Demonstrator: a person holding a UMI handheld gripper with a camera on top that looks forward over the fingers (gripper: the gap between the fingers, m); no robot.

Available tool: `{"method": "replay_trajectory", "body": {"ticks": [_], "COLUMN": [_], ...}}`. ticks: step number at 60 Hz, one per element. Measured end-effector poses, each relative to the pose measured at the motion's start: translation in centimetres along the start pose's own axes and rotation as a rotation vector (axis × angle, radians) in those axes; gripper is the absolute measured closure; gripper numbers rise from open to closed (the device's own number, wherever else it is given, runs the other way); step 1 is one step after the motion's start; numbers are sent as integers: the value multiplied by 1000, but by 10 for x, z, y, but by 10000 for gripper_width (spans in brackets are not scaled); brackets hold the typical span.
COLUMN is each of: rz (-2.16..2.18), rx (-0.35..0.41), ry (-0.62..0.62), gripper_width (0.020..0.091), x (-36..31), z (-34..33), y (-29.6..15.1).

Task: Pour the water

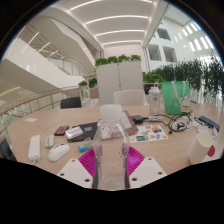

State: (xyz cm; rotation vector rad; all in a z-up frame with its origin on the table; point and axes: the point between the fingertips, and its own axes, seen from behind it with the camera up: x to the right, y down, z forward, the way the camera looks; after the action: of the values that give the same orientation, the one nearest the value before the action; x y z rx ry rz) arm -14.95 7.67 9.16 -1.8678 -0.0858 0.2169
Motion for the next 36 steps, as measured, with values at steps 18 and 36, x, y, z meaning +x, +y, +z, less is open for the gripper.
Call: {"method": "replay_trajectory", "body": {"ticks": [18, 36], "rz": [922, 1948], "rx": [49, -2], "ry": [-326, -498], "gripper_width": [751, 753], "x": [44, 156], "z": [-48, -57], "y": [-143, -108]}}
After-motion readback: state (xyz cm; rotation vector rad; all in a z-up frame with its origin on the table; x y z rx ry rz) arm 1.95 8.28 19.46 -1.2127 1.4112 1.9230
